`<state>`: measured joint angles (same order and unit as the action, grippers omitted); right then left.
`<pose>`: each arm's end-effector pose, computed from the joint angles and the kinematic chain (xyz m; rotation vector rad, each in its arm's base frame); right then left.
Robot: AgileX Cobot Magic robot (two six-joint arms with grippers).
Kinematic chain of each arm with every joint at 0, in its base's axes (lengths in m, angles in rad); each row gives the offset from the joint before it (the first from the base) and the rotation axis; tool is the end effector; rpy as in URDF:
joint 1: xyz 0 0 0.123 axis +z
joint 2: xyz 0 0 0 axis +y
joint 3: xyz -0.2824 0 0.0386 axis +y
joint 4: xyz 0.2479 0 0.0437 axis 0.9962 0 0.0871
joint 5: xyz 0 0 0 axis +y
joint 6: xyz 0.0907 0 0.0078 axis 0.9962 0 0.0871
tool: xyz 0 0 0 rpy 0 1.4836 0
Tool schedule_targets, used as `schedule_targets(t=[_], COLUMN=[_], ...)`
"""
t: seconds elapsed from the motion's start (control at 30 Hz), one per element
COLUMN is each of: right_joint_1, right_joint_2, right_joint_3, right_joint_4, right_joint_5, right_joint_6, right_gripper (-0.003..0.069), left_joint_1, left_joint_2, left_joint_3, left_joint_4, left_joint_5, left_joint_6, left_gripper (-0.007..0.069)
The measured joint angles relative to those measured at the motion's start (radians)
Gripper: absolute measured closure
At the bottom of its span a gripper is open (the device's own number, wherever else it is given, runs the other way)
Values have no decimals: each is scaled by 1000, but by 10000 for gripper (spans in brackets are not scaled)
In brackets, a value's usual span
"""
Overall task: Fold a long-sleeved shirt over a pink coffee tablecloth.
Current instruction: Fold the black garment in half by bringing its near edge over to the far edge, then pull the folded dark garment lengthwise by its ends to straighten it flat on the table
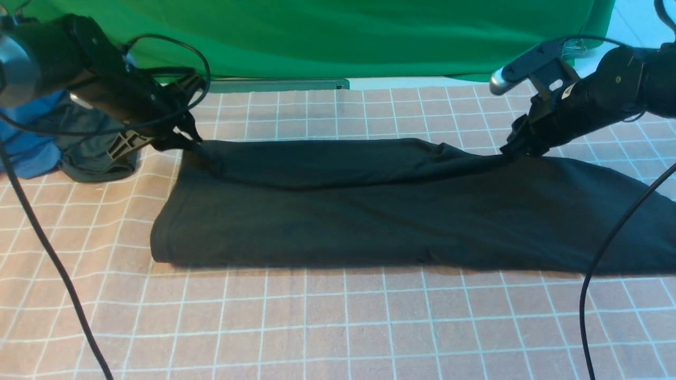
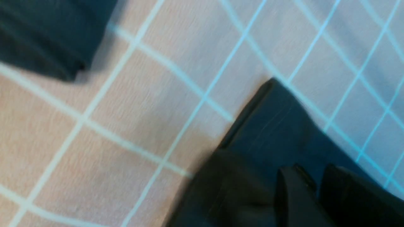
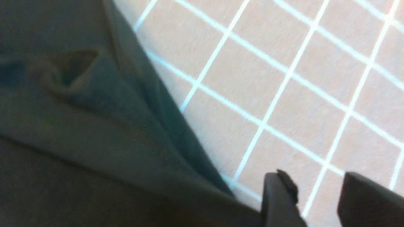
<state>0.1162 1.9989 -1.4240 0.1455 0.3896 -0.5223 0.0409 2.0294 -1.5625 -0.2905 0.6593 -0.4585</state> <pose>0.4389 0.0563 0.1960 -0.6326 2.3600 -0.0534 0.4479 0.0023 0.2102 -0.8810 2.4854 -0.4593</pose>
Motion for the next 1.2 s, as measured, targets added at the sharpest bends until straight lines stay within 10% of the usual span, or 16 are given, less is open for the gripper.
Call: schedule_targets(t=[0.17,0.33,0.67,1.2], right_joint_1=[27,102,199,186], right_joint_2=[-93,-104,116,318], right_joint_3=[-29,-39,-122,-390], right_joint_4=[12,148,306,327], right_joint_5=[150,237,294,89], right_joint_6=[74,-24,-53,9], right_gripper=[447,621,626,624], left_joint_1=[0,-48,-338,-348], left_joint_2=[-1,-5,4,39], left_joint_3=[-85,-118,-12,-6], left_joint_4=[46,-45,-28,-12], left_joint_5=[110,266,121,78], left_joint_6=[21,194,241,180], left_gripper=[391,465,613,612])
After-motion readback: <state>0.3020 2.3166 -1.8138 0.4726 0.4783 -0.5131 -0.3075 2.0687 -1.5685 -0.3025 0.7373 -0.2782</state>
